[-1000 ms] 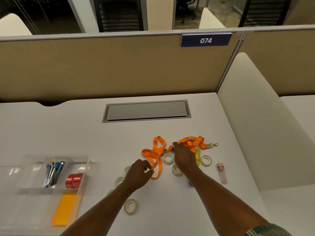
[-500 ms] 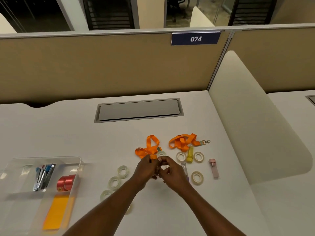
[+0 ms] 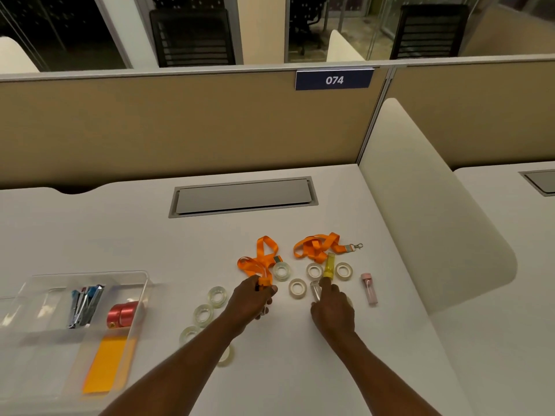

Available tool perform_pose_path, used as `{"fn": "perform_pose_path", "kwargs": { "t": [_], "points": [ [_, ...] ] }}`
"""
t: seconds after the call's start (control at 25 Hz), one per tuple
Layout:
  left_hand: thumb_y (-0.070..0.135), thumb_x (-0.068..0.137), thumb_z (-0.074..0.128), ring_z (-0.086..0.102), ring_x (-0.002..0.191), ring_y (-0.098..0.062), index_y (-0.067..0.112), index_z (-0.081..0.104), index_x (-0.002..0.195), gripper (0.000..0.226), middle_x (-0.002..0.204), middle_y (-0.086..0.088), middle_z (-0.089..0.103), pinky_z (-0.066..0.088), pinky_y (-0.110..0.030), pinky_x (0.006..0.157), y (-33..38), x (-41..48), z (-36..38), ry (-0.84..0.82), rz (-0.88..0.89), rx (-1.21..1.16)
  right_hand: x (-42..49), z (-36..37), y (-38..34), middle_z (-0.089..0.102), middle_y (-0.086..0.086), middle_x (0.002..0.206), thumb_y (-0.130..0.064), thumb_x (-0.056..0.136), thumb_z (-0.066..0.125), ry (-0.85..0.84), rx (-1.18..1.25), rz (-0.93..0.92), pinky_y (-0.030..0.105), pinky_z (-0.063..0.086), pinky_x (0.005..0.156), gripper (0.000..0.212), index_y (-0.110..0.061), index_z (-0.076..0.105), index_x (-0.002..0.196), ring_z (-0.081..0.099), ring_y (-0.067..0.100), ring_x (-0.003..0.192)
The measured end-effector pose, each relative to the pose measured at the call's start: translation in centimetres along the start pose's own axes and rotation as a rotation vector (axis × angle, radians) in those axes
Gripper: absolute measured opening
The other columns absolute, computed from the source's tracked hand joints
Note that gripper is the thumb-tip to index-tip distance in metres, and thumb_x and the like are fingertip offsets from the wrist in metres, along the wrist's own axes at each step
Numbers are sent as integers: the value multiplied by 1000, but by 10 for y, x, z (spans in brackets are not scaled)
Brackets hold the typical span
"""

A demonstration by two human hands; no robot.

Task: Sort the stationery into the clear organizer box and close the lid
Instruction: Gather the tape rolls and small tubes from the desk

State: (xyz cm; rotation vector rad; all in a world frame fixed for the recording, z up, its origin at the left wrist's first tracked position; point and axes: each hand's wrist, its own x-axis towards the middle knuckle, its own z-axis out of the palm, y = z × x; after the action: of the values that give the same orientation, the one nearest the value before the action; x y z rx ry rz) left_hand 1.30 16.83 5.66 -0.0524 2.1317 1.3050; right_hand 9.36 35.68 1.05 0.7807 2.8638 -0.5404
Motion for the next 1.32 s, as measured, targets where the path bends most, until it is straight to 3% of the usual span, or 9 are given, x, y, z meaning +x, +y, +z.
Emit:
{"fn": "perform_pose_path", "kwargs": {
  "t": [0.12,0.24,0.36,0.6,0.72,0.88,1.08,1.2,1.32],
  "points": [
    [38,84,63,63,57,-13,18,61,92,22,78,-6,72,49,-27,54,-1,-7,-3,13,25,-1,-5,-5,-2,61,4,103,-23,85,65,77,201,8,33,52,71,33,-20,51,114,63,26,95],
    [36,85,64,61,58,-14,15,61,93,23,74,-5,68,47,-27,55,-1,-17,-5,21,34,-28,-12,-11,-10,61,2,104,-18,83,72,54,482,-97,21,49,73,29,-19,60,109,62,19,93],
    [34,87,64,61,64,-16,11,60,95,25,77,-5,66,47,-30,57,1,-29,-10,63,43,-35,-20,-23,-30,62,-3,102,-22,82,77,-68,715,-147,29,55,75,36,-25,56,111,64,19,90],
    [28,85,63,55,73,-15,19,61,87,9,80,3,61,45,-31,65,-7,-51,-65,180,108,-58,-38,-29,-95,66,1,95,-34,77,82,-321,886,-290,34,58,68,43,-28,53,108,67,19,79],
    [26,83,61,60,71,-15,18,63,91,12,84,-3,68,46,-31,62,-22,-64,-105,90,100,-120,-45,-26,-144,70,8,93,-29,77,83,-404,1030,-253,32,60,66,43,-26,54,109,71,24,81],
    [33,84,62,64,65,-14,17,63,94,19,78,-3,71,47,-29,57,-54,-80,-161,114,95,-182,-63,-3,-213,74,13,99,-26,83,79,-503,1199,-92,34,60,68,37,-19,57,111,75,27,83],
    [35,87,59,63,58,-17,14,59,99,24,71,-8,67,48,-29,53,-107,-97,-232,191,-45,-217,-96,38,-292,75,14,93,-15,89,65,-694,1241,104,44,60,80,21,-16,64,110,74,31,80],
    [34,94,46,58,55,-19,14,58,100,24,65,-7,62,46,-29,53,-143,-105,-277,225,-125,-322,-116,59,-336,72,14,90,-15,92,59,-767,1196,91,38,61,72,21,-21,65,111,72,28,76],
    [31,96,38,56,61,-20,14,55,104,26,72,-10,62,44,-29,54,-171,-112,-313,286,-190,-367,-130,76,-374,67,14,91,-14,94,55,-793,1115,94,34,59,64,20,-18,62,112,65,26,73]
  ]
}}
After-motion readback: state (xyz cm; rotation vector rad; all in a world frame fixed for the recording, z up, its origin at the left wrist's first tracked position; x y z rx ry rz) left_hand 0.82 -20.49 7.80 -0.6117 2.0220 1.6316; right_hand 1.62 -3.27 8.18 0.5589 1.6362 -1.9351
